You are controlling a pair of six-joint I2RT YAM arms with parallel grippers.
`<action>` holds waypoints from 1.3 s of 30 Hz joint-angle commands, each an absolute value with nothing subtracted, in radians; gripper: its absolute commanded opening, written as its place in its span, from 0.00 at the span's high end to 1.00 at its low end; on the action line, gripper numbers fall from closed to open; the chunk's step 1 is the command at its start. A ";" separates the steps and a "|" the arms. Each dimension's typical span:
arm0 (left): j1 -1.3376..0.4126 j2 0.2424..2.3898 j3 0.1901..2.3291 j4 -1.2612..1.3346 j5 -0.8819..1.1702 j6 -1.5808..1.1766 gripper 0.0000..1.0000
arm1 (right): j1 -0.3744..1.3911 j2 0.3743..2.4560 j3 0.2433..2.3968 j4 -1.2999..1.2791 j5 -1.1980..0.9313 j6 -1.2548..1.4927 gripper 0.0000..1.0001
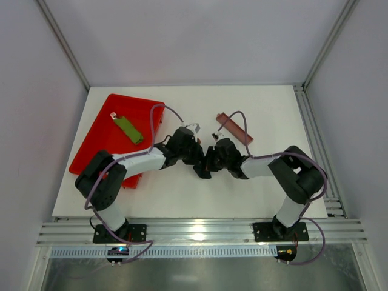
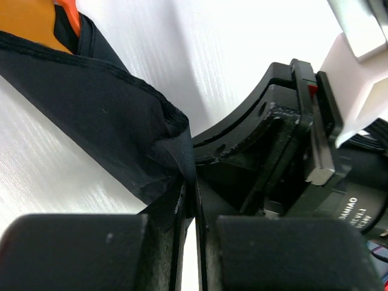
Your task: Place the utensils on the paper napkin and roll it up
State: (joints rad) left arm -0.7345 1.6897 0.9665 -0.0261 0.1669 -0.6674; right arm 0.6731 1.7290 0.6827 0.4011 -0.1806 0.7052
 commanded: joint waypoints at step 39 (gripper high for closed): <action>-0.742 1.755 1.019 -0.028 0.198 -0.655 0.93 | 0.548 1.624 0.658 0.232 -0.153 0.592 0.96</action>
